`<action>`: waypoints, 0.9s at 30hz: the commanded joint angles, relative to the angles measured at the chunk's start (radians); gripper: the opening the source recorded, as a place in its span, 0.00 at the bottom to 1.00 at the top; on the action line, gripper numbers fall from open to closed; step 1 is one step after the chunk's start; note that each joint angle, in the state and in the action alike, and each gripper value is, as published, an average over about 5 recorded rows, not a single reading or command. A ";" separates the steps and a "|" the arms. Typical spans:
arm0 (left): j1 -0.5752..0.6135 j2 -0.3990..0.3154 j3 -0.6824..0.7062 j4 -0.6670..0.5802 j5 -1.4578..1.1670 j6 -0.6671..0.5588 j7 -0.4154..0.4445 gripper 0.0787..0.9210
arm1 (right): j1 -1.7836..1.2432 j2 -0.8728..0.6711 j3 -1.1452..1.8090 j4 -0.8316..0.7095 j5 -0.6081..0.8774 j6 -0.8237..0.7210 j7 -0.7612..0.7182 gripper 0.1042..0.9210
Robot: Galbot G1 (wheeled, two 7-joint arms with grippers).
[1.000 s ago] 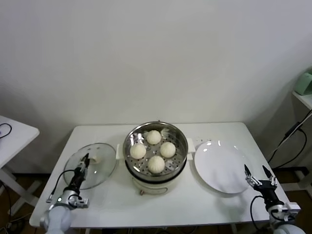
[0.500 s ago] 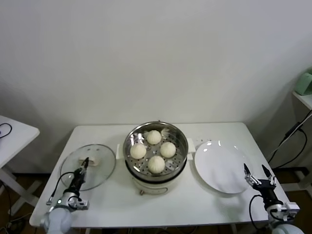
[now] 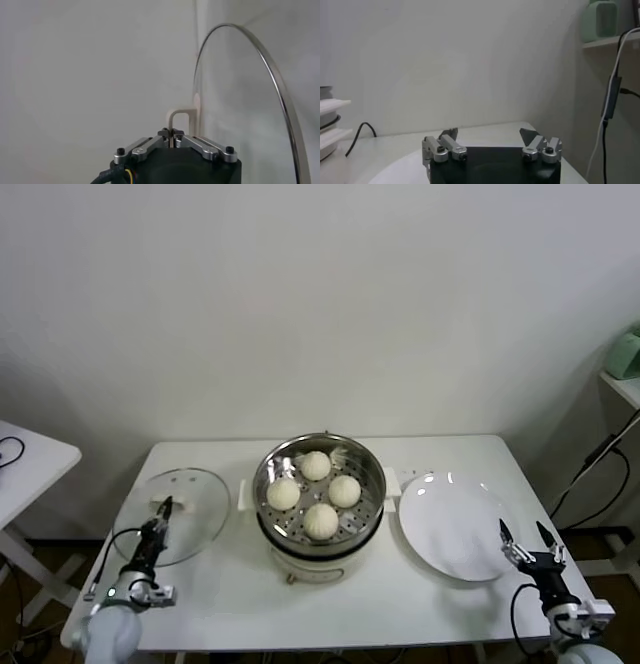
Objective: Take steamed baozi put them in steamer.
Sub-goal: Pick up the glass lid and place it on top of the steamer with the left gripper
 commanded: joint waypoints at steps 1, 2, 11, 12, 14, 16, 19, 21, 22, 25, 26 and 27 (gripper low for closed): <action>0.073 0.039 0.043 -0.289 -0.161 0.190 0.170 0.06 | -0.005 -0.001 0.000 0.001 0.005 0.004 -0.004 0.88; 0.077 0.046 0.050 -0.313 -0.170 0.215 0.184 0.06 | -0.005 -0.002 0.000 0.001 0.005 0.005 -0.005 0.88; 0.078 0.113 0.125 -0.475 -0.185 0.371 0.270 0.06 | -0.006 -0.004 -0.005 0.000 0.005 0.007 -0.013 0.88; 0.078 0.122 0.138 -0.492 -0.184 0.385 0.276 0.06 | -0.006 -0.004 -0.006 -0.001 0.005 0.007 -0.013 0.88; 0.078 0.138 0.166 -0.522 -0.182 0.410 0.290 0.06 | -0.006 -0.003 -0.007 -0.001 0.005 0.007 -0.015 0.88; 0.078 0.154 0.198 -0.553 -0.180 0.436 0.303 0.06 | -0.007 -0.003 -0.008 -0.001 0.004 0.007 -0.016 0.88; 0.077 0.173 0.248 -0.599 -0.177 0.474 0.332 0.06 | -0.007 -0.002 -0.009 -0.002 0.003 0.007 -0.017 0.88; 0.078 0.187 0.290 -0.630 -0.173 0.501 0.356 0.06 | -0.008 -0.001 -0.009 -0.003 0.003 0.007 -0.018 0.88; 0.077 0.193 0.310 -0.643 -0.170 0.514 0.366 0.06 | -0.008 -0.001 -0.010 -0.004 0.002 0.007 -0.018 0.88; 0.072 0.215 0.372 -0.677 -0.154 0.561 0.401 0.06 | -0.009 -0.002 -0.010 -0.006 0.001 0.006 -0.020 0.88; 0.069 0.220 0.390 -0.685 -0.149 0.575 0.412 0.06 | -0.009 -0.002 -0.011 -0.007 0.001 0.006 -0.020 0.88; 0.065 0.225 0.409 -0.694 -0.144 0.589 0.424 0.06 | -0.009 -0.003 -0.011 -0.008 0.001 0.006 -0.020 0.88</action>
